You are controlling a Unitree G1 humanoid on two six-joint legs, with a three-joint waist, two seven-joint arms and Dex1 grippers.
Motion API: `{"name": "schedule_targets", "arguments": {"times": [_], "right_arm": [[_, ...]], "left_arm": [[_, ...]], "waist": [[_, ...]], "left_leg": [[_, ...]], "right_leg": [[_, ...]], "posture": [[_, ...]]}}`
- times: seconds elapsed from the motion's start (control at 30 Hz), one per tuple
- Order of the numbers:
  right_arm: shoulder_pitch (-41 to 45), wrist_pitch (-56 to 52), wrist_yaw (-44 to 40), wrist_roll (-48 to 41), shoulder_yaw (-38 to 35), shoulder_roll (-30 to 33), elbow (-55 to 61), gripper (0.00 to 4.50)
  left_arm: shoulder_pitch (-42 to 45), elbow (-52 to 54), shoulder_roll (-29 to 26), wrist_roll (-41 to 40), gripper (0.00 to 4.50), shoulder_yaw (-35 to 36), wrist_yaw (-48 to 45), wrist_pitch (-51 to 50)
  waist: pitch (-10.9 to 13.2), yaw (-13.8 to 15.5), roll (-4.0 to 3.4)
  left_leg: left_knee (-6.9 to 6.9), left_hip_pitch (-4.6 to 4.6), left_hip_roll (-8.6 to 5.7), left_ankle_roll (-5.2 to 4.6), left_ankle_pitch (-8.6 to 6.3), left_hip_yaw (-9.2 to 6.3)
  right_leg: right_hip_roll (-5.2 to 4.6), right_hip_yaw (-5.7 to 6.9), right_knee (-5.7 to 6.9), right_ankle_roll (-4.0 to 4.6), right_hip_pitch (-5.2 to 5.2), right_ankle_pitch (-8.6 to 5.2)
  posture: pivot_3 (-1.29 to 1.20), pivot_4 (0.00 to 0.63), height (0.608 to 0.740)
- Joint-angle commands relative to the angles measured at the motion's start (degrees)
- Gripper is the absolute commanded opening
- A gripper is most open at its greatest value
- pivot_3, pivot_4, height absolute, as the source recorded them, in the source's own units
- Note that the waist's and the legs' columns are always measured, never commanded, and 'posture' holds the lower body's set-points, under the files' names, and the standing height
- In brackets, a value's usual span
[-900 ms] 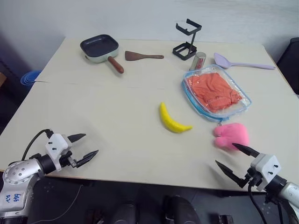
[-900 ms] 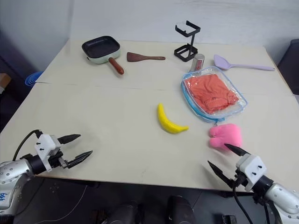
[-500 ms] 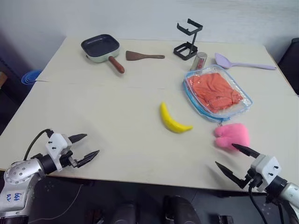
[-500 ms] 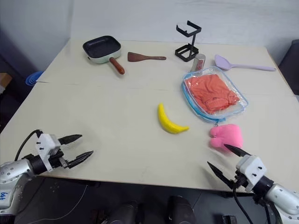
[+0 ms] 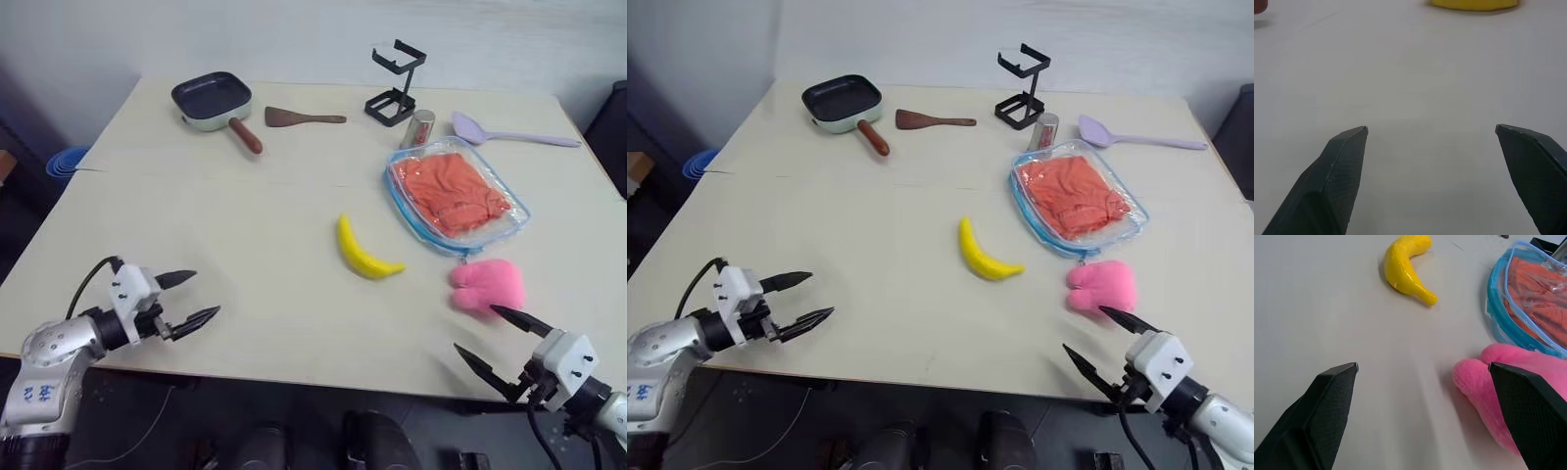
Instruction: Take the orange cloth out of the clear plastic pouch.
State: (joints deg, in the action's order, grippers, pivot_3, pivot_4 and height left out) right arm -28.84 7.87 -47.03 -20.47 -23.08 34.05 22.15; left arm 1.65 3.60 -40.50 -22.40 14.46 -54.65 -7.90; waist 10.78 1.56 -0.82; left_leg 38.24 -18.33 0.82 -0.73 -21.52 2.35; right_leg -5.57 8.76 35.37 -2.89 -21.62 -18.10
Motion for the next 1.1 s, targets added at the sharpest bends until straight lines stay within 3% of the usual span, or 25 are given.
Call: {"name": "schedule_targets", "arguments": {"times": [0.03,0.13,0.3,0.5,0.67,0.77,0.93,1.1], "right_arm": [[-1.22,-0.82,1.57,-2.94,-0.86,-1.57,5.52,4.49],[-1.84,-0.05,2.02,-4.70,-1.01,-3.25,7.96,4.49],[-5.78,10.73,-2.22,-7.44,-2.06,-8.37,8.15,4.49],[-11.02,13.39,-3.81,-7.25,-3.28,-9.05,5.95,4.49],[-13.31,14.87,-2.05,-7.36,-4.15,-11.38,6.00,4.49],[-13.68,16.08,-1.86,-6.32,-2.76,-12.59,5.31,4.50],[-13.45,16.78,-1.43,-5.28,-1.05,-13.59,4.95,4.50],[-14.41,17.56,-1.05,-4.92,-0.24,-13.93,5.00,4.50]], "left_arm": [[8.02,-1.80,0.07,1.28,4.35,-5.58,-2.85,0.08],[18.23,-8.19,0.78,4.28,4.35,-11.63,-6.72,2.17],[47.72,-37.35,13.97,15.56,4.35,-25.14,-13.28,16.09],[64.48,-63.54,23.16,24.22,4.35,-30.19,-13.88,30.02],[69.61,-73.33,25.23,31.21,4.35,-33.90,-14.21,34.86],[71.29,-76.25,28.28,33.75,3.80,-33.99,-8.46,35.30],[72.51,-78.08,33.53,34.97,2.31,-32.44,-2.57,36.07],[73.09,-78.84,34.76,36.59,2.31,-32.54,-3.27,35.74]], "waist": [[0.01,0.44,-0.02],[0.03,0.50,0.01],[0.09,2.17,0.16],[0.19,0.29,0.41],[0.40,-0.26,0.76],[0.44,-0.08,0.83],[0.45,0.41,0.85],[0.47,-0.01,0.87]], "left_leg": [[0.01,-0.02,0.00,0.01,0.01,-0.02],[0.03,-0.01,-0.03,0.05,0.03,-0.01],[0.27,-0.19,-0.16,0.08,0.12,-0.09],[0.72,-0.99,-0.27,-0.24,-0.02,0.72],[0.76,-0.91,-0.21,-0.23,0.05,0.77],[0.82,-0.84,-0.22,-0.26,0.11,0.77],[0.83,-0.90,-0.27,-0.36,0.07,0.78],[0.83,-0.95,-0.28,-0.38,0.06,0.87]], "right_leg": [[0.00,0.02,0.01,0.00,0.00,0.00],[0.04,0.02,0.05,-0.01,0.01,0.01],[0.15,0.19,0.24,-0.11,0.00,0.06],[0.24,0.09,0.32,-0.50,-0.87,0.26],[0.23,0.07,0.39,-0.52,-0.91,0.25],[0.12,-0.38,0.42,-0.51,-0.91,0.25],[0.04,-0.58,0.43,-0.53,-0.95,0.27],[0.08,-0.57,0.52,-0.56,-1.00,0.28]], "posture": [[0.00,0.150,0.740],[0.00,0.150,0.740],[0.00,0.150,0.740],[0.00,0.150,0.740],[0.00,0.150,0.740],[0.00,0.150,0.740],[0.00,0.150,0.740],[0.00,0.150,0.740]]}}
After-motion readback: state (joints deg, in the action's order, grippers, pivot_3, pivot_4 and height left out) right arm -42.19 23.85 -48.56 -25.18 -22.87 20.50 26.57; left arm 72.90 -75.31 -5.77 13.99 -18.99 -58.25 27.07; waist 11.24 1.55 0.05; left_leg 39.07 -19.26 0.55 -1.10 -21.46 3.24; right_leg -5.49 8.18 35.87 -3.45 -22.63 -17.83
